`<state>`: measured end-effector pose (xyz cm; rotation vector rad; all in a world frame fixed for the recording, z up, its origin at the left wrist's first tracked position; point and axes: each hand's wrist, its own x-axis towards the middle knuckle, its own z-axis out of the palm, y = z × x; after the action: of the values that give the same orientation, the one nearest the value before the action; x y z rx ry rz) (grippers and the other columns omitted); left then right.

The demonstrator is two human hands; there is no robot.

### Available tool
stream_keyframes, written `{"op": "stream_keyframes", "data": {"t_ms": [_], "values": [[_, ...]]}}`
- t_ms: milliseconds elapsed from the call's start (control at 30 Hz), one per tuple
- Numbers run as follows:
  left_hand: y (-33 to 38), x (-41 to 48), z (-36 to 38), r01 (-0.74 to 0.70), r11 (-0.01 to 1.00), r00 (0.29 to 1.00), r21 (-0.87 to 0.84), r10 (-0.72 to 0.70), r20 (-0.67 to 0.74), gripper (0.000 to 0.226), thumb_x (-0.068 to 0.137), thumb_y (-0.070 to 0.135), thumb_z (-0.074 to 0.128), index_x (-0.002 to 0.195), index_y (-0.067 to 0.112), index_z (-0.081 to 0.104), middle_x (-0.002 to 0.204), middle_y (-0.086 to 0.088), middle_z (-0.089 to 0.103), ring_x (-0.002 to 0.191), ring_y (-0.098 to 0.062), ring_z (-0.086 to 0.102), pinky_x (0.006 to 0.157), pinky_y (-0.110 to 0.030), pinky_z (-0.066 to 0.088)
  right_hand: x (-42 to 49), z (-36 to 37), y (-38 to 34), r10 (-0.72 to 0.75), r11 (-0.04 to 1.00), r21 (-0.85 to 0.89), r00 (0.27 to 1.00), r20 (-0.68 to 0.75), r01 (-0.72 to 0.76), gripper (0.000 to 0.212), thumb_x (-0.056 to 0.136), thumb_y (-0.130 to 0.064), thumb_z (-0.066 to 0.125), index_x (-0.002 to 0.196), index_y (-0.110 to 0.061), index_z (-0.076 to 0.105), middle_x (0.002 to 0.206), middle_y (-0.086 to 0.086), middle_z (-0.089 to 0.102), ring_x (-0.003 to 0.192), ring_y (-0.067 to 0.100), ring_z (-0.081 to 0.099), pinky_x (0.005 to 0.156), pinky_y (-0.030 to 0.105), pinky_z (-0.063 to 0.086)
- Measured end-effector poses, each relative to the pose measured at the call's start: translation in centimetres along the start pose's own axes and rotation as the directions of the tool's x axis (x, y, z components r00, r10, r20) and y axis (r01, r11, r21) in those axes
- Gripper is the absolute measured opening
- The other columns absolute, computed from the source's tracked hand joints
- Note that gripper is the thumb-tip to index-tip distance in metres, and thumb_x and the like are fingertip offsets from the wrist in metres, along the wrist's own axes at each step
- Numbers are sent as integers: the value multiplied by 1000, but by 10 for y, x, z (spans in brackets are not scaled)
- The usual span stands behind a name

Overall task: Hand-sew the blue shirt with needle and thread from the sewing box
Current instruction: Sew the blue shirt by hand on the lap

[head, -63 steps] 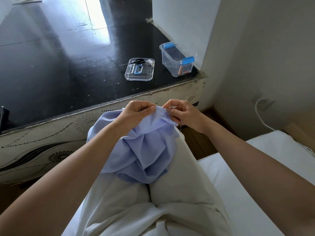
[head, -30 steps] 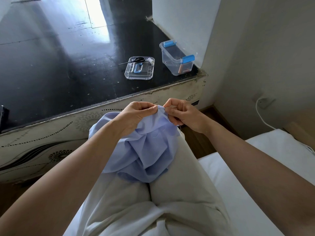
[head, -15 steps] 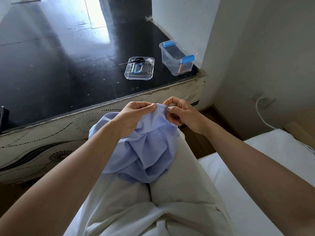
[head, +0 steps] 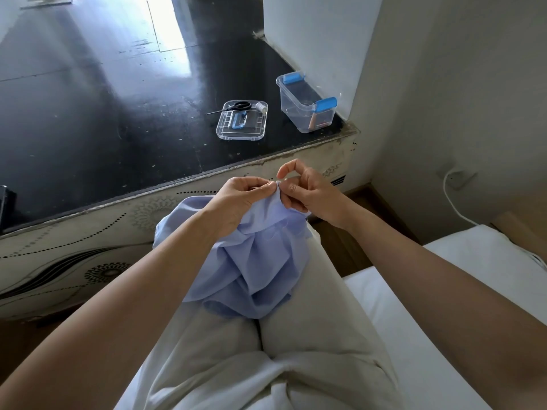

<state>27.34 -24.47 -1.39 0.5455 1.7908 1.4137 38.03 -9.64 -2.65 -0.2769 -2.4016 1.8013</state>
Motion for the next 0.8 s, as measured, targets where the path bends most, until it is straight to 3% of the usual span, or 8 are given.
{"op": "stream_keyframes", "data": {"t_ms": [100,200,267,333,400,533,667,800], "values": [[2,0,3,10,998,996,55,-5,-89,15,91,26,67,82,16,72,70,3,67,62,-6,59,55,-19,49,5,0,10,-110,985,-149,983,-147,88,19,94,-31,61,109,-23,51,100,0,65,89,14,64,76,21,55],[2,1,7,17,995,986,95,-1,-166,18,89,33,70,83,17,74,71,1,67,64,-8,58,55,-19,47,5,4,8,-254,955,-223,930,-266,197,21,84,-54,63,96,-38,57,100,-9,61,94,15,61,78,17,53],[3,3,10,29,993,981,116,-6,-193,19,88,34,71,86,15,76,72,0,68,64,-9,58,52,-17,47,7,7,8,-369,910,-301,889,-272,286,17,85,-52,63,91,-37,61,97,-7,59,92,15,58,78,16,50],[4,3,12,49,991,980,125,-23,-198,19,89,30,70,91,12,76,74,-3,68,64,-10,58,50,-16,46,9,7,10,-434,878,-333,865,-251,344,26,87,-54,60,91,-28,65,96,4,62,91,17,56,79,18,50],[4,3,11,67,990,984,122,-45,-174,21,90,29,70,93,10,76,77,-5,68,67,-13,59,54,-20,47,11,9,14,-470,851,-384,845,-256,358,42,88,-61,53,91,-22,68,98,11,63,93,18,55,84,25,52],[3,3,5,119,988,987,100,-108,-117,19,87,31,72,88,12,77,71,-2,68,68,-15,58,56,-24,46,14,15,19,-510,806,-483,816,-271,343,46,90,-57,53,91,-15,72,110,13,60,105,25,54,93,39,51],[4,1,0,171,985,982,33,-168,-86,15,84,26,74,74,15,76,70,-3,67,70,-18,58,64,-28,46,17,17,23,-563,752,-543,793,-232,375,26,93,-47,56,94,-24,69,116,10,59,109,22,52,92,48,49],[4,0,4,146,989,986,29,-144,-82,20,87,18,71,67,16,75,71,-3,64,68,-18,55,66,-26,44,17,23,19,-554,765,-521,800,-231,379,18,97,-47,48,101,-32,57,119,2,54,114,16,45,97,48,42]]}}
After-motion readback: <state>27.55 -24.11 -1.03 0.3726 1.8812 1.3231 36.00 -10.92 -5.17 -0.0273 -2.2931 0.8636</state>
